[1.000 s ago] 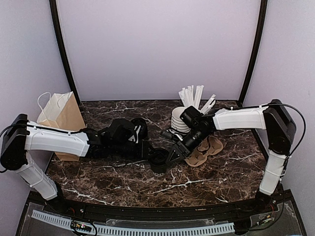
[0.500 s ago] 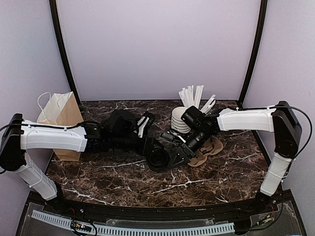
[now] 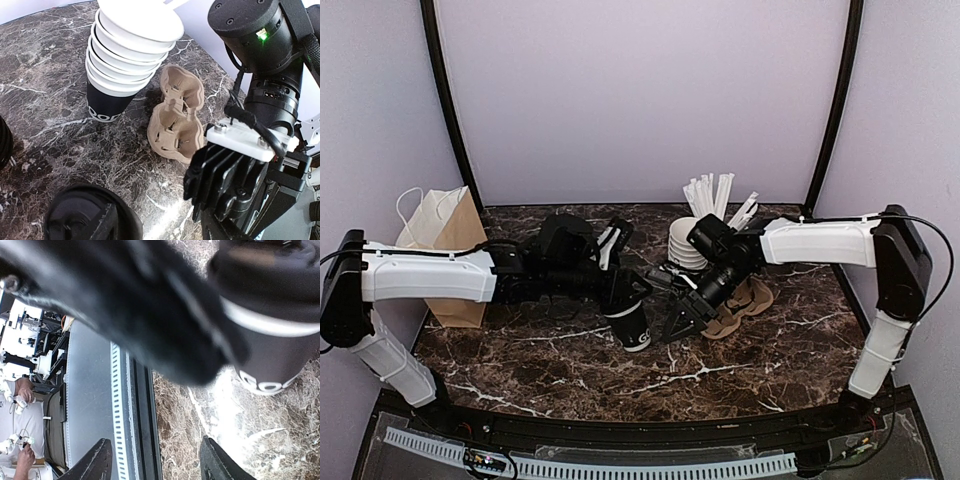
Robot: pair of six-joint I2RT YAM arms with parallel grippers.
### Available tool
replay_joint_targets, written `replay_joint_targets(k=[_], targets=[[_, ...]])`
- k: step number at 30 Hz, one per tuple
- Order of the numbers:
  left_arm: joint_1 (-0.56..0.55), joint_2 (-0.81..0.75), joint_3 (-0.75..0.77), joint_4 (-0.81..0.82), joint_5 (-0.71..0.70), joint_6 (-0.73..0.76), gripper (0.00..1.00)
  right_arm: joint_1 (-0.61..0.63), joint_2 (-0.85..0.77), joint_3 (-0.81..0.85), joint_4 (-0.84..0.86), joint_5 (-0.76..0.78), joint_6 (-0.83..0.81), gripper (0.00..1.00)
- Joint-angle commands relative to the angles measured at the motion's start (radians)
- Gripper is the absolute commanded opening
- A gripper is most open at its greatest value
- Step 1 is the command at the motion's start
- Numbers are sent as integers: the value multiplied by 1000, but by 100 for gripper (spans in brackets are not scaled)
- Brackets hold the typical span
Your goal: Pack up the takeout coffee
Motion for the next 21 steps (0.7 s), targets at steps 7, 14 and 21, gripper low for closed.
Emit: replay_joint_targets(k=[7,14,21], targets=[[20,7,-9,-43,22,-29,60,7,18,19,-8,11,-12,60],[21,-43,-58,-85,-35,-77,59,7,-3,19,-5,64,-16,58],[21,-194,-126,-330,-360,-400,97,9,-49,70,2,153,6,57]])
